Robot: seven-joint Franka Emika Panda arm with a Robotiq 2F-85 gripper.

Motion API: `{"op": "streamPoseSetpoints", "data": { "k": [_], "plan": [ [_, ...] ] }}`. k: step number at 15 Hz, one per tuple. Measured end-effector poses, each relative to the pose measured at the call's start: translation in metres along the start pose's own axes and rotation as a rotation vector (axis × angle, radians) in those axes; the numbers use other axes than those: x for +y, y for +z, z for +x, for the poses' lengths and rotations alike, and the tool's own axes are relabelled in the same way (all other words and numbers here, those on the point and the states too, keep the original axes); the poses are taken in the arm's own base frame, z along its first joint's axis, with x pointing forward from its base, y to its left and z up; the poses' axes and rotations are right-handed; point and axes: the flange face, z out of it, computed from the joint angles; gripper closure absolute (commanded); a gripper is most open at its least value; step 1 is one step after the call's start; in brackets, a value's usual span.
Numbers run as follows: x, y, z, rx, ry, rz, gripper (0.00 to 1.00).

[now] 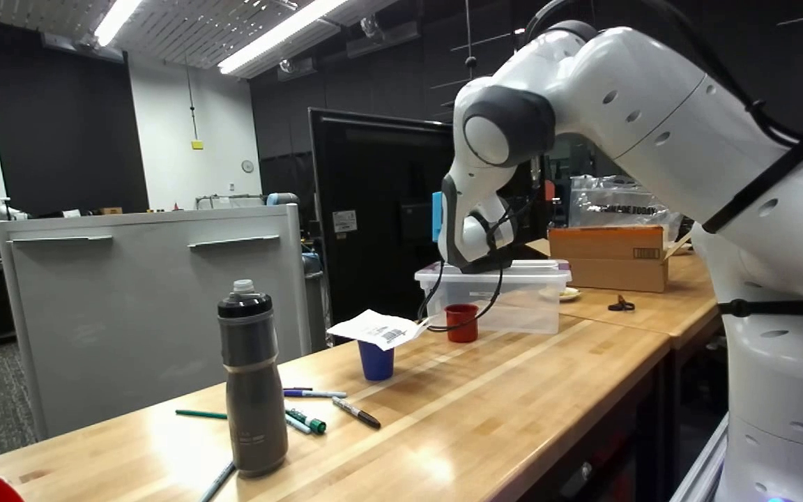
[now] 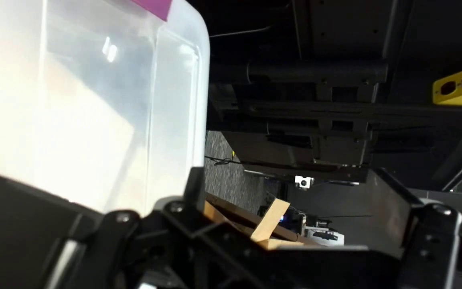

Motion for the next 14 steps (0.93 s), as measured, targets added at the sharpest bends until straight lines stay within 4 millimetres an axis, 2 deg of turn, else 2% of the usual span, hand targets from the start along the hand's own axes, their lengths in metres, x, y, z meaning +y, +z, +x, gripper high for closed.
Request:
{"op": "streamPoseSetpoints", "data": {
  "k": [4,7,10,12,14],
  "plan": [
    [-0.016,-0.008,-0.049,-0.087,-0.078,0.053,0.00],
    [-0.030,-0.018,-0.076,-0.139,-0.112,0.086,0.00],
    [-0.033,-0.020,-0.086,-0.160,-0.143,0.094,0.00],
    [-0.029,-0.018,-0.083,-0.154,-0.157,0.084,0.00],
    [-0.020,-0.014,-0.072,-0.133,-0.162,0.063,0.00]
  ]
}}
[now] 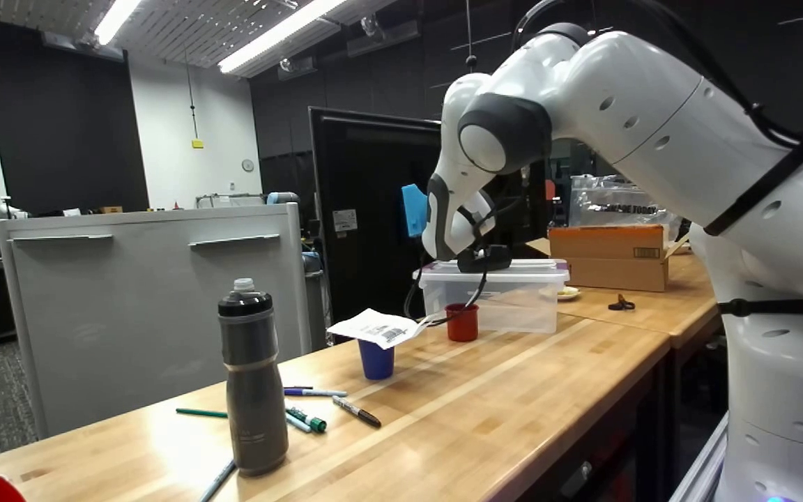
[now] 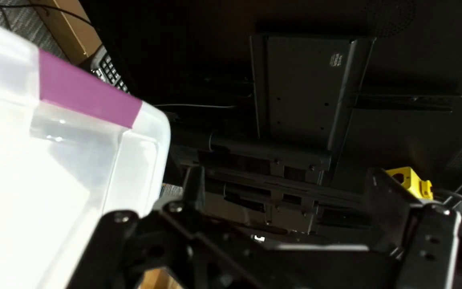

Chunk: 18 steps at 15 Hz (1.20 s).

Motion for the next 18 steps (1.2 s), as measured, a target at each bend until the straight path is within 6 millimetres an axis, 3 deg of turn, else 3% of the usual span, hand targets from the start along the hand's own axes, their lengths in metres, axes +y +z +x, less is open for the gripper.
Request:
{"op": "streamPoseSetpoints", "data": {
  "k": [6,14,18],
  "plan": [
    [0.034,0.002,0.031,0.062,-0.009,-0.066,0.00],
    [0.029,-0.008,0.030,0.044,-0.077,-0.075,0.00],
    [0.023,-0.020,0.038,0.016,-0.139,-0.102,0.00]
  ]
}}
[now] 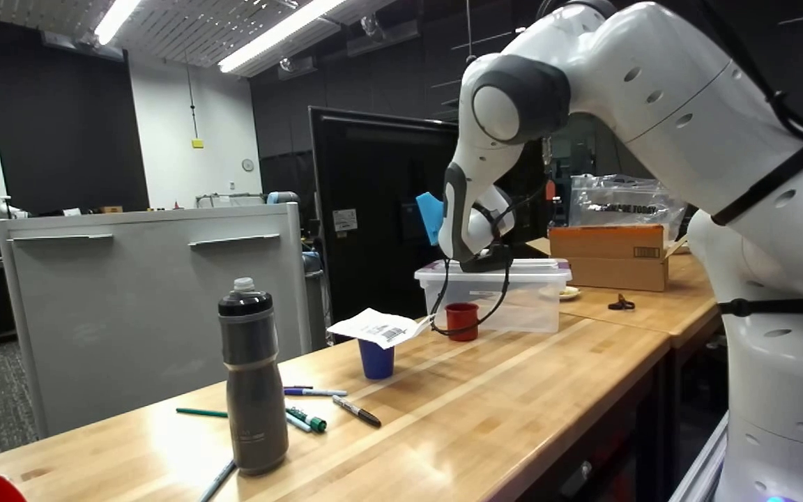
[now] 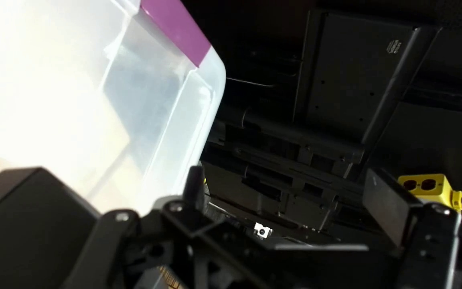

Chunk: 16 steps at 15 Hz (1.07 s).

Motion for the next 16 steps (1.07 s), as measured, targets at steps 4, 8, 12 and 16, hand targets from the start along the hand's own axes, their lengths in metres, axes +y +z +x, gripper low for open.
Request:
{"op": "streamPoseSetpoints", "data": {
  "k": [4,8,12,16],
  "plan": [
    [-0.009,-0.013,0.020,-0.021,-0.061,-0.014,0.00],
    [-0.003,-0.024,0.049,-0.015,-0.091,-0.047,0.00],
    [0.025,-0.033,0.087,0.036,-0.115,-0.112,0.00],
    [0.047,-0.042,0.109,0.070,-0.142,-0.158,0.00]
  ]
}}
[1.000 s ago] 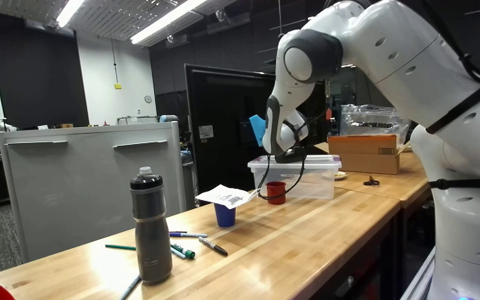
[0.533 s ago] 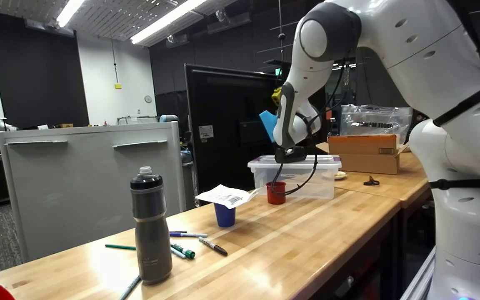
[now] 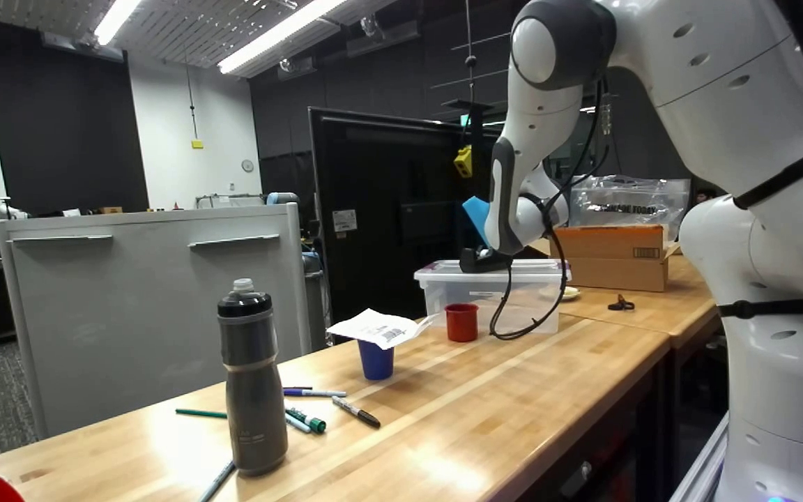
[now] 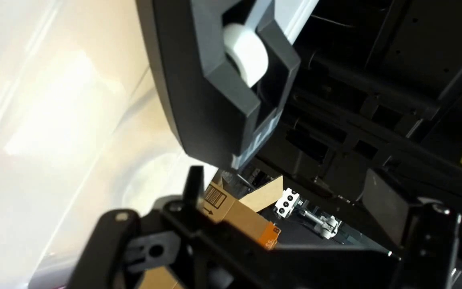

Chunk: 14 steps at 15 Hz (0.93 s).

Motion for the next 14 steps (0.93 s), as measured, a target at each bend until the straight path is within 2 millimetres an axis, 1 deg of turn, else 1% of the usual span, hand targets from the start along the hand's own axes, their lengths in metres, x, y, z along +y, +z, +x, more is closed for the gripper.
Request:
{"op": "streamPoseSetpoints", "data": {
  "k": [5,11,14],
  "plan": [
    [0.012,-0.010,0.003,0.006,-0.025,-0.018,0.00],
    [0.006,-0.027,-0.010,-0.048,-0.062,0.000,0.00],
    [0.006,-0.031,-0.012,-0.074,-0.075,0.002,0.00]
  ]
}}
